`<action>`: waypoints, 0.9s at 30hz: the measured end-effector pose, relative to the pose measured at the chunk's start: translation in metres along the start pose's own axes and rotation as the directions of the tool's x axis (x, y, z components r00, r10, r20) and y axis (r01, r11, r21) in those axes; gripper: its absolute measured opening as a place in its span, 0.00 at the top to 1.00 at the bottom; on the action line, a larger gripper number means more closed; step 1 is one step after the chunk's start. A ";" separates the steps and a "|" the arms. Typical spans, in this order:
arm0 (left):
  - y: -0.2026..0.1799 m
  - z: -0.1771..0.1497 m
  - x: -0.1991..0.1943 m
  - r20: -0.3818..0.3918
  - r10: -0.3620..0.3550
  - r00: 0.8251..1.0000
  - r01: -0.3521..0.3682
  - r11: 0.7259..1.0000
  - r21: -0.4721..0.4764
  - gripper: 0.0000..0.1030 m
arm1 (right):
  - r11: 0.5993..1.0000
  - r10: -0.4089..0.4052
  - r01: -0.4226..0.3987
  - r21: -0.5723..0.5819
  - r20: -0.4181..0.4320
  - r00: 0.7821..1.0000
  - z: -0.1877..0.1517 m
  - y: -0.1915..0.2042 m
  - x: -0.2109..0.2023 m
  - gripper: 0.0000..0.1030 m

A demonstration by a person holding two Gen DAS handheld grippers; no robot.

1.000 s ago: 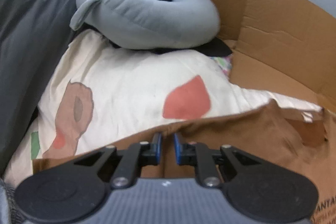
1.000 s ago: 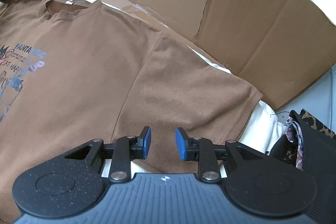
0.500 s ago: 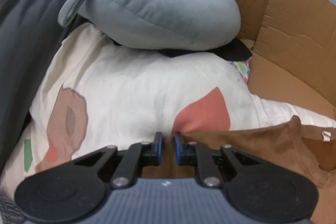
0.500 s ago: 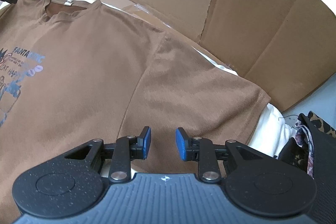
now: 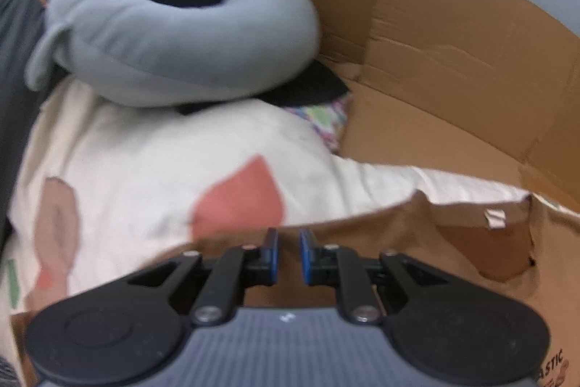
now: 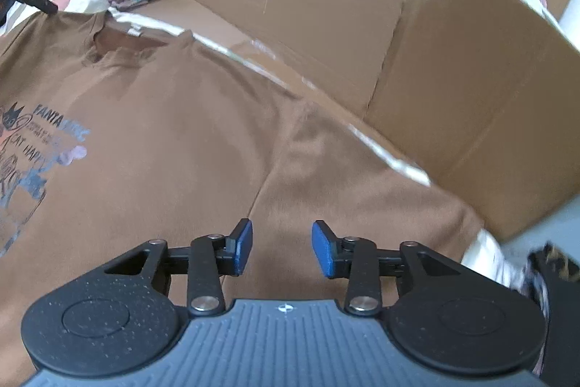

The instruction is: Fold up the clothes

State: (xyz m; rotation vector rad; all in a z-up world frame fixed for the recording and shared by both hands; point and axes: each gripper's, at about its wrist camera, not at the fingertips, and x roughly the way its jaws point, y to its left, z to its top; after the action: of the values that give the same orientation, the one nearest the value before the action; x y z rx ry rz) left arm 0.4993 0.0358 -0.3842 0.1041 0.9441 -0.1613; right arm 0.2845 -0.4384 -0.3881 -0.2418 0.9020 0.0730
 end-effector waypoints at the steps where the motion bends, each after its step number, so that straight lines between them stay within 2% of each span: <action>1: -0.003 -0.001 0.004 -0.008 0.000 1.000 0.000 1.000 0.003 0.86 | 1.000 -0.001 0.001 0.000 0.007 1.000 0.004 -0.001 0.003 0.57; 5: -0.008 0.001 0.019 -0.026 0.008 1.000 -0.008 1.000 -0.008 0.86 | 0.999 0.005 -0.006 0.040 0.020 1.000 0.016 -0.009 0.022 0.57; 8: -0.010 0.004 0.029 -0.036 0.014 0.999 -0.015 0.999 -0.042 0.86 | 0.994 0.006 -0.009 0.111 0.032 0.999 0.027 -0.018 0.038 0.57; 12: -0.020 0.007 0.040 -0.053 0.049 0.997 -0.050 0.998 -0.024 0.87 | 0.983 0.002 -0.010 0.185 0.043 0.999 0.043 -0.031 0.065 0.57; 19: -0.017 0.011 0.032 -0.059 0.028 0.998 -0.031 0.999 -0.037 0.86 | 0.969 -0.031 0.027 0.245 0.010 0.999 0.065 -0.034 0.101 0.58; 24: -0.003 0.010 0.000 -0.038 -0.005 0.999 0.004 0.999 -0.041 0.69 | 0.951 -0.054 0.058 0.304 -0.022 0.998 0.070 -0.036 0.115 0.59; 27: 0.012 0.005 -0.027 -0.019 0.004 1.000 -0.005 1.000 -0.028 0.65 | 0.939 -0.067 0.077 0.335 -0.042 0.997 0.075 -0.039 0.120 0.59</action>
State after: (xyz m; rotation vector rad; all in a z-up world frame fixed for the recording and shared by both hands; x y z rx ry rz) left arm 0.4897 0.0493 -0.3588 0.0821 0.9644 -0.1429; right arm 0.4226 -0.4626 -0.4309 0.0443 0.9194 -0.1538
